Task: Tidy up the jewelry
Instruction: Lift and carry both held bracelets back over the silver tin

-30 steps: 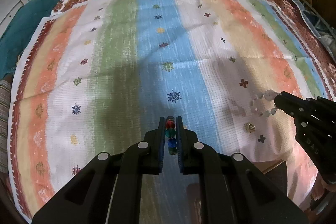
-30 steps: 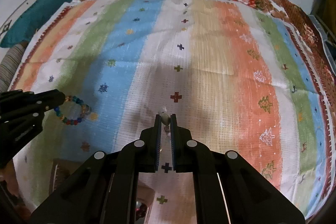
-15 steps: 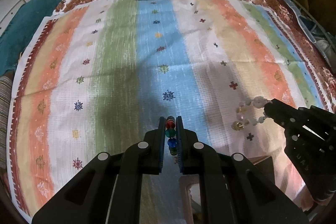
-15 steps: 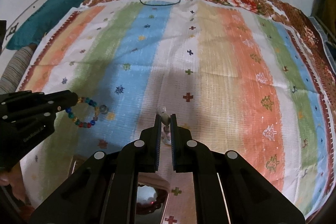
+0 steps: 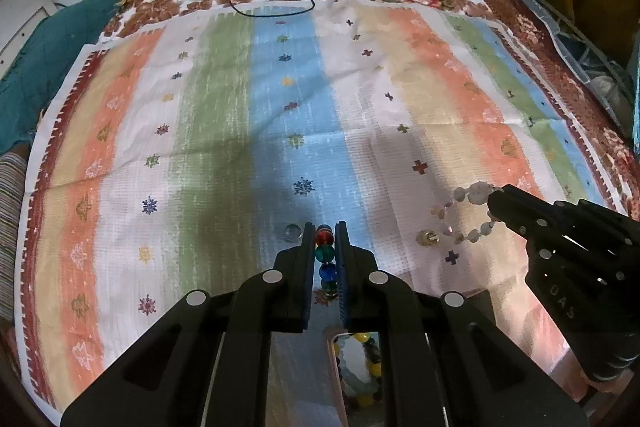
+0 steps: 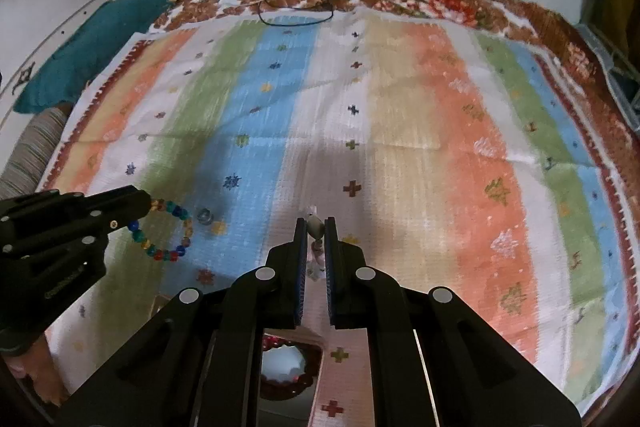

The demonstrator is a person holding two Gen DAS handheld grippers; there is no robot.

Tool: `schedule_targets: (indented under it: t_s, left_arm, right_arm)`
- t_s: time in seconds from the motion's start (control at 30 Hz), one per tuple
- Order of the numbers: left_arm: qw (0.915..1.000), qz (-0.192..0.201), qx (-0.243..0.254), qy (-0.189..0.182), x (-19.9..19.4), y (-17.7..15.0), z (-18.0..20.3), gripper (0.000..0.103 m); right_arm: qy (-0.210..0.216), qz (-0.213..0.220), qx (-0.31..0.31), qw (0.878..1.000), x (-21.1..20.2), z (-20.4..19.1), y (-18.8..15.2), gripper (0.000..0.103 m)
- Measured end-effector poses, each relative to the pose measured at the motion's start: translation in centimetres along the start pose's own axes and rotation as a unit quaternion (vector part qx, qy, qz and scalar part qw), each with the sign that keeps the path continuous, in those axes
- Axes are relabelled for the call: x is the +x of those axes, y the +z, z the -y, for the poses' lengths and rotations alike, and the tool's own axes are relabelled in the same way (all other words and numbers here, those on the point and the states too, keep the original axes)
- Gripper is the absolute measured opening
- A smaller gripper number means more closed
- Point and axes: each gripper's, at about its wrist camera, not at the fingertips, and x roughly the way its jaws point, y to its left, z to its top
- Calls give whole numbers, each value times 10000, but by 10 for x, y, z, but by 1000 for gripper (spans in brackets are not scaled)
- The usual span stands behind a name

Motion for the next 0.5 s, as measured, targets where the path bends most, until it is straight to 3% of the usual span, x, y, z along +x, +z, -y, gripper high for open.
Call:
schedule_targets:
  t_s: [0.5]
  left_arm:
    - [9998,183,10,-112,-25,-13,6,10]
  right_arm:
    - [181,160,-1,9997,-26,-3,-11,9]
